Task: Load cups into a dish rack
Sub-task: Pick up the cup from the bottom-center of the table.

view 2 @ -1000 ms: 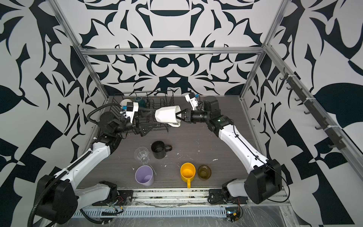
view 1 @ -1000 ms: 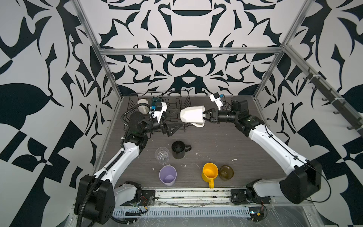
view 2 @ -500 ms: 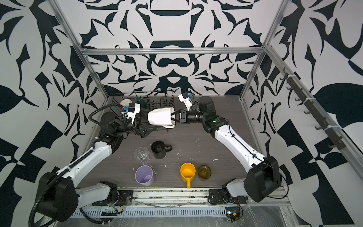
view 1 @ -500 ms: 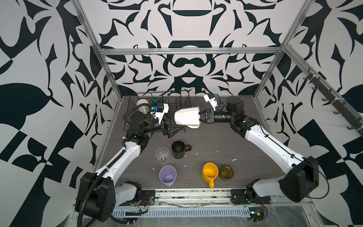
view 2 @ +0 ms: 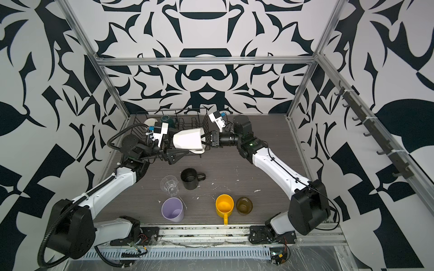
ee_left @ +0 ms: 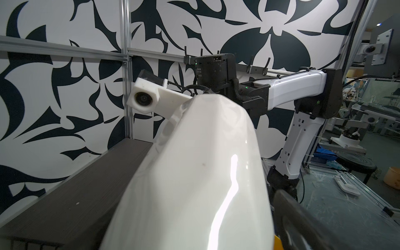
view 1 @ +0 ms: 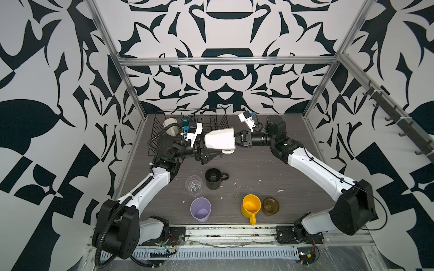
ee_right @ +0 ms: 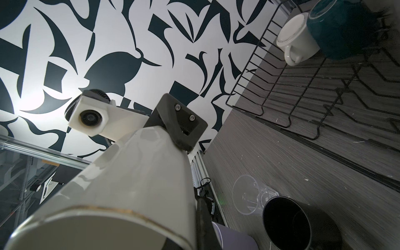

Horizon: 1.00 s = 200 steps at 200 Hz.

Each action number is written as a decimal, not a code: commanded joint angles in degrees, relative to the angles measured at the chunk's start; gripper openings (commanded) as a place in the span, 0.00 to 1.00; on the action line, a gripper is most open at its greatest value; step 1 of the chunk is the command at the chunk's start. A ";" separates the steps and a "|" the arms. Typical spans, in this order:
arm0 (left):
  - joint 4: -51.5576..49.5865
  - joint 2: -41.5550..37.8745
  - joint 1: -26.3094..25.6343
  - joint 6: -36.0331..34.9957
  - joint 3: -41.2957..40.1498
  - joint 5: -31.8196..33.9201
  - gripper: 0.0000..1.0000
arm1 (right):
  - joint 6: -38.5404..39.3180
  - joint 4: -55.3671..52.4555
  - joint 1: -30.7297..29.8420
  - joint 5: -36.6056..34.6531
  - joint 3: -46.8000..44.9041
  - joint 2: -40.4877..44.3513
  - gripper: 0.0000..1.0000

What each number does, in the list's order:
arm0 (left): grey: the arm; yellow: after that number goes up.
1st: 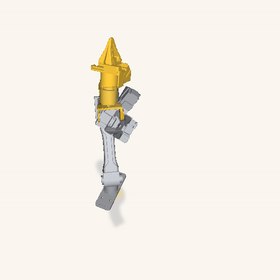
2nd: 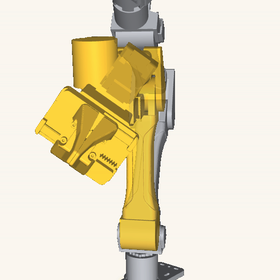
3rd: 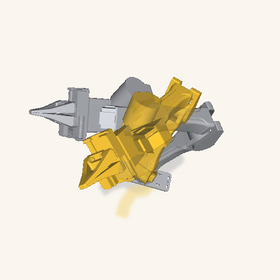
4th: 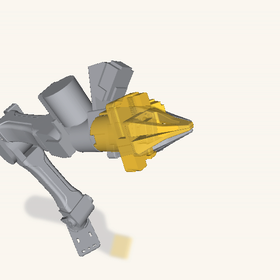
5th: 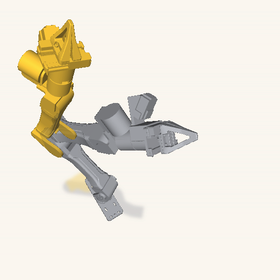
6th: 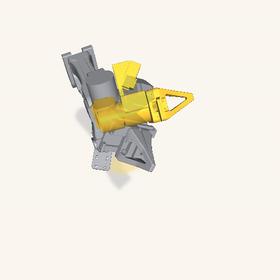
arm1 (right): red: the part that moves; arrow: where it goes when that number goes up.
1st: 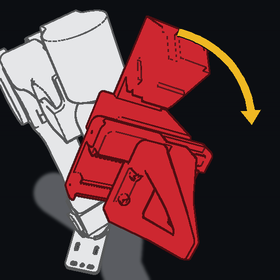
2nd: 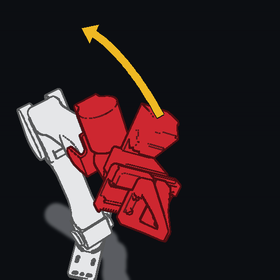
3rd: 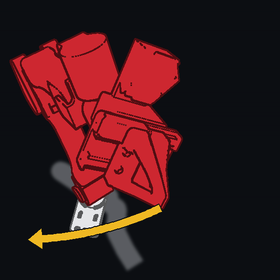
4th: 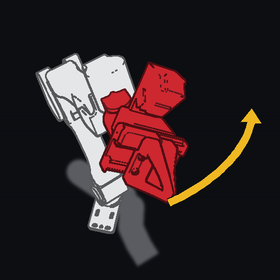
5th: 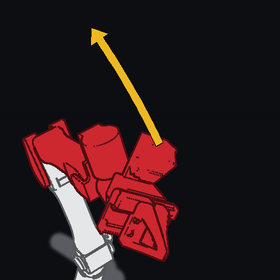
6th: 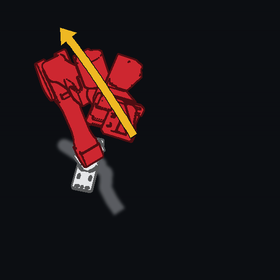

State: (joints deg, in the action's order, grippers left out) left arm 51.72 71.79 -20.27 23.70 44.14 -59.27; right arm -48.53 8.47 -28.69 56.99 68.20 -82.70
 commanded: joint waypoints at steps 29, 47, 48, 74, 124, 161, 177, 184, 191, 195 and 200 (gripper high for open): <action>4.17 0.37 -0.61 2.31 1.57 -1.80 1.00 | -1.68 8.65 -1.11 2.60 1.82 0.21 0.00; 4.09 0.54 -0.77 2.44 1.71 -2.11 1.00 | -2.25 9.64 -1.34 2.68 1.83 -0.24 0.00; 4.09 0.50 -0.80 2.47 1.71 -2.09 1.00 | -2.30 9.73 -1.36 2.68 1.84 -0.26 0.00; 4.17 0.69 -0.95 2.75 1.83 -2.66 1.00 | -3.44 11.38 -1.45 2.96 1.67 -0.80 0.00; 4.12 0.66 -1.16 2.84 1.95 -3.75 0.99 | -5.09 13.72 -1.63 3.52 1.41 -1.32 0.00; 4.17 0.74 -1.44 3.28 2.27 -5.03 0.97 | -6.09 15.28 -2.20 4.33 1.37 -2.11 0.00; 4.35 0.80 -1.48 3.62 2.36 -5.40 0.96 | -6.30 15.55 -2.50 4.46 1.47 -2.39 0.00; 4.43 0.81 -1.52 3.71 2.38 -5.66 0.96 | -6.52 15.80 -2.60 4.54 1.49 -2.60 0.00; 4.44 0.81 -1.51 3.80 2.44 -5.77 0.95 | -6.73 16.07 -2.68 4.68 1.49 -2.72 0.00; 4.48 0.79 -1.52 3.87 2.44 -5.86 0.95 | -6.85 16.24 -2.73 4.83 1.57 -2.84 0.00; 4.52 0.79 -1.48 4.01 2.44 -5.94 0.94 | -6.99 16.31 -2.84 4.88 1.65 -2.89 0.00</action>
State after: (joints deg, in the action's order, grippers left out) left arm 54.04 72.42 -20.86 26.59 44.45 -61.17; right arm -53.84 16.34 -30.41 61.08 68.16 -86.30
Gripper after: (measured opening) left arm 0.952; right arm 0.099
